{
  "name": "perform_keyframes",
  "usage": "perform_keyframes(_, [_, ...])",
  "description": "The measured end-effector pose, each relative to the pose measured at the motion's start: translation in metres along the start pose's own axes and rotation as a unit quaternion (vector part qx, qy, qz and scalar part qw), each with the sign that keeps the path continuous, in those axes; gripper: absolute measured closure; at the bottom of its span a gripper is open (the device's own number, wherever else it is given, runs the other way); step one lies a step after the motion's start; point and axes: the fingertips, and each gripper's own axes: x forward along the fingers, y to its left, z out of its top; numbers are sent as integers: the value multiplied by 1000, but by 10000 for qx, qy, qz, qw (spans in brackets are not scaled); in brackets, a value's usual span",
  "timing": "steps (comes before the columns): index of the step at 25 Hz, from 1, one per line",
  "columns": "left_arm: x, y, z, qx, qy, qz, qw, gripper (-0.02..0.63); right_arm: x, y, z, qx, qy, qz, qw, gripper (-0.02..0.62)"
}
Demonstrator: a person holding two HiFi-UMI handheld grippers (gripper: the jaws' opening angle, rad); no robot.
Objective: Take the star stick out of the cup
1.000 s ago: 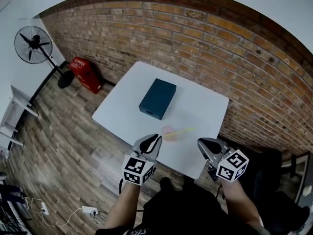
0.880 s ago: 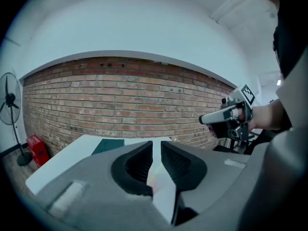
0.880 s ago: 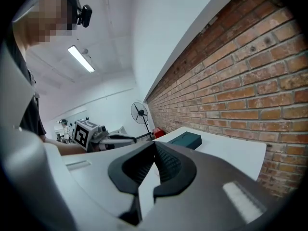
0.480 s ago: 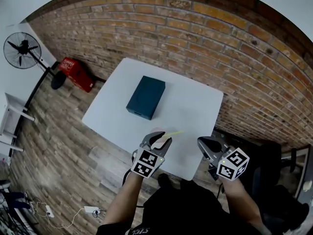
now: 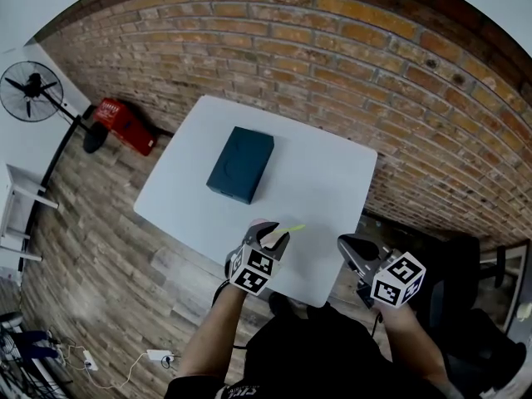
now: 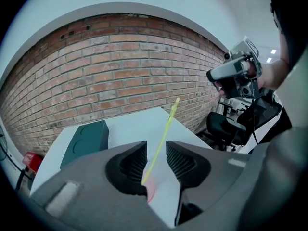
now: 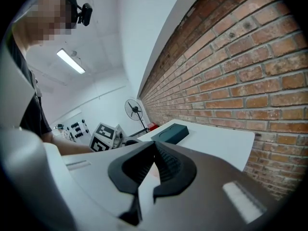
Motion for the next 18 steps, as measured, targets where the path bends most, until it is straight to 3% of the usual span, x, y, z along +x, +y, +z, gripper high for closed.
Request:
perform_keyframes(9, [11, -1, -1, -75, 126, -78, 9999, 552, -4, -1, 10, -74, 9, 2, 10000, 594])
perform_keyframes(18, [-1, 11, 20, -191, -317, 266, 9990, 592, -10, 1, 13, -181, 49, 93, 9998, 594])
